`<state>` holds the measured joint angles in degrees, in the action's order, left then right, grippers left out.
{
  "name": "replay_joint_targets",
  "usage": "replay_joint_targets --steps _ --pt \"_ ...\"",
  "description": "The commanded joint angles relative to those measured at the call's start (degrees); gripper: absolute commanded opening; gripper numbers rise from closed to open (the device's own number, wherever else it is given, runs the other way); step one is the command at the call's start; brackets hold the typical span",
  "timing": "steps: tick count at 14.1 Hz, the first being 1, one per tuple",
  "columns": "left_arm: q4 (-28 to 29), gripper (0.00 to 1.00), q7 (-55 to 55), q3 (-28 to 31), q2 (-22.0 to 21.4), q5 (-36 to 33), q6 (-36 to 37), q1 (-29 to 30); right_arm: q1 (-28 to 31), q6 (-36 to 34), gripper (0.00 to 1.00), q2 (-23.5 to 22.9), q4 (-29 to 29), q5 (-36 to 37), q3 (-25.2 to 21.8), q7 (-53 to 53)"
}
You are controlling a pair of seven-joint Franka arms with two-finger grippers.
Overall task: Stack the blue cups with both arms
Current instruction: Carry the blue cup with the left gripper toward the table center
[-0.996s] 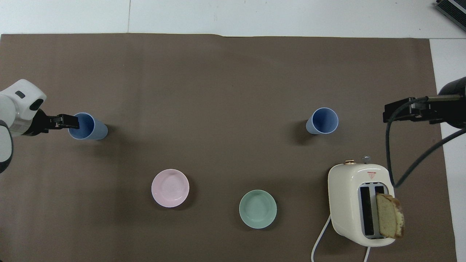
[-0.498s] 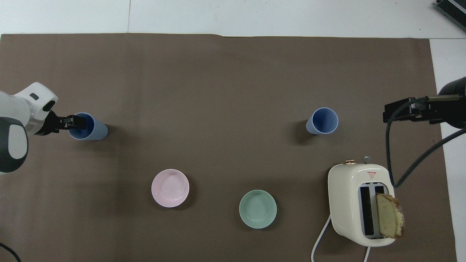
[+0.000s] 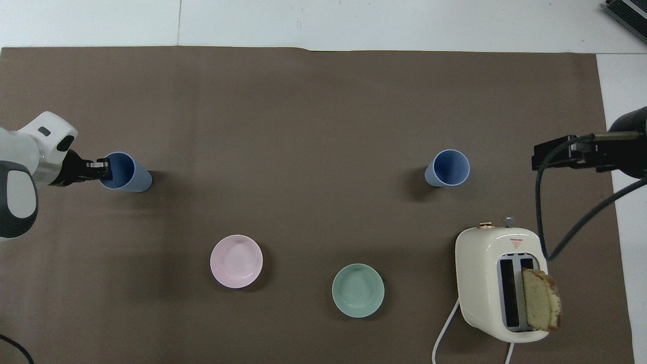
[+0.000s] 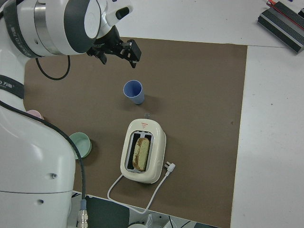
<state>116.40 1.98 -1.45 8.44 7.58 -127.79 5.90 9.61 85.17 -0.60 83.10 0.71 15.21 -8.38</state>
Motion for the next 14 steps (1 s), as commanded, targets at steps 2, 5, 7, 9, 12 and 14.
replay_joint_targets --steps 2,5,7,9,12,14 --pt "-3.2 0.00 -0.7 -0.1 -0.4 1.1 0.4 0.1 1.1 0.4 1.00 1.3 1.5 -1.5 0.3 0.2" --pt "-7.7 0.00 -3.4 -0.7 -0.7 1.1 3.8 -0.7 1.1 0.4 1.00 1.3 1.5 -1.5 0.3 0.2" --pt "-11.4 0.00 -8.5 -0.8 -0.5 0.9 7.9 -4.6 1.1 0.4 1.00 1.3 1.5 -1.5 0.3 0.2" --pt "-12.1 0.00 -16.2 -0.8 -0.4 0.2 8.0 -9.9 1.1 0.4 1.00 1.3 1.5 -1.5 0.3 0.2" --pt "-12.3 0.00 -24.8 -0.8 -0.4 -1.2 6.9 -17.3 1.1 0.4 1.00 1.3 1.5 -1.5 0.3 0.2" --pt "-13.3 0.00 -31.3 -0.9 0.2 -3.4 6.5 -22.3 1.1 0.4 1.00 1.3 1.5 -1.5 0.3 0.2"
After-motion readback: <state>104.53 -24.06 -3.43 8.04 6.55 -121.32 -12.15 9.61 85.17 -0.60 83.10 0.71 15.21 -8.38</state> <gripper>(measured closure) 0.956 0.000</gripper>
